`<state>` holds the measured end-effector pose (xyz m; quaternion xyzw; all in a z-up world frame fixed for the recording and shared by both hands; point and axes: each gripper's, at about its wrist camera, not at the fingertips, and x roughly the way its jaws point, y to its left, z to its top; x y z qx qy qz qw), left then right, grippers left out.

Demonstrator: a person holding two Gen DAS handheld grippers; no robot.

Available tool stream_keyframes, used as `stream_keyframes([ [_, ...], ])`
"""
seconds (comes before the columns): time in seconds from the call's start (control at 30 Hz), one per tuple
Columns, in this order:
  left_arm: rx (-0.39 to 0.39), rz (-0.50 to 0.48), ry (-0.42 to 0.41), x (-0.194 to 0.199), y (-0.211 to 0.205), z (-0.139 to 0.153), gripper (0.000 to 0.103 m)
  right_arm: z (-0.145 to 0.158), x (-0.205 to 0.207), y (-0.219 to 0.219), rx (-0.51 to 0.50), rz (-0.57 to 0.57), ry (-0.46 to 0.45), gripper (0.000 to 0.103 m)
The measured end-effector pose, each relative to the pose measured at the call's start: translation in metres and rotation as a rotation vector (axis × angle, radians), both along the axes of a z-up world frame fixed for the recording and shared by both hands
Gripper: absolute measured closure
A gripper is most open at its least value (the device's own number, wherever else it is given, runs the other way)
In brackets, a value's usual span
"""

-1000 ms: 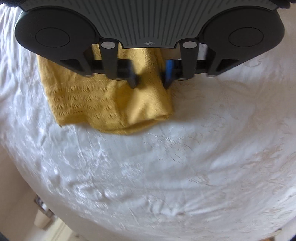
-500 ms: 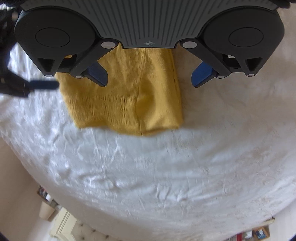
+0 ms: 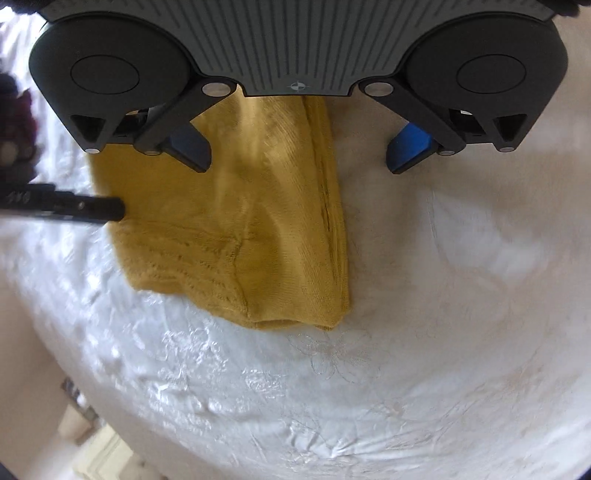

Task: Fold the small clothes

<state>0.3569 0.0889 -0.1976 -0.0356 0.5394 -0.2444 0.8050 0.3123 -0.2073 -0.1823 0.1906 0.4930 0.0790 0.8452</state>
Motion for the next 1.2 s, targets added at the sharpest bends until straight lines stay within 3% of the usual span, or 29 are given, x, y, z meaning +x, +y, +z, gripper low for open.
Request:
stream_keyframes([
  [0.13,-0.113,0.059,0.095,-0.022,0.018,0.0,0.0,-0.004,-0.01,-0.008,0.066,-0.021,0.013,0.004],
  [0.33,-0.139,0.068,0.182,-0.045,0.019,-0.015,0.0,-0.014,-0.013,-0.012,0.186,-0.028,0.025,0.0],
  [0.57,-0.183,0.065,0.167,-0.028,-0.004,-0.027,0.0,-0.032,0.015,-0.007,0.283,-0.024,0.021,0.0],
  [0.77,-0.177,-0.016,0.134,-0.017,-0.022,-0.027,0.001,-0.039,0.036,-0.003,0.353,-0.032,0.004,0.0],
  [0.8,-0.18,-0.012,0.138,-0.019,-0.021,-0.026,0.001,-0.037,0.038,-0.002,0.351,-0.037,0.011,0.006],
  [0.83,-0.188,0.003,0.144,-0.021,-0.019,-0.025,0.004,-0.035,0.038,-0.001,0.346,-0.036,0.009,0.029],
  [0.9,-0.183,0.032,0.142,-0.025,-0.016,-0.023,0.025,-0.03,0.037,0.004,0.281,-0.025,0.018,0.054],
  [0.97,-0.185,0.043,0.143,-0.03,-0.01,-0.019,0.067,-0.022,0.031,0.007,0.249,-0.013,0.002,0.058],
  [1.2,-0.247,-0.015,0.089,-0.056,-0.023,0.016,0.073,0.032,-0.008,0.013,0.236,-0.041,-0.101,0.065],
])
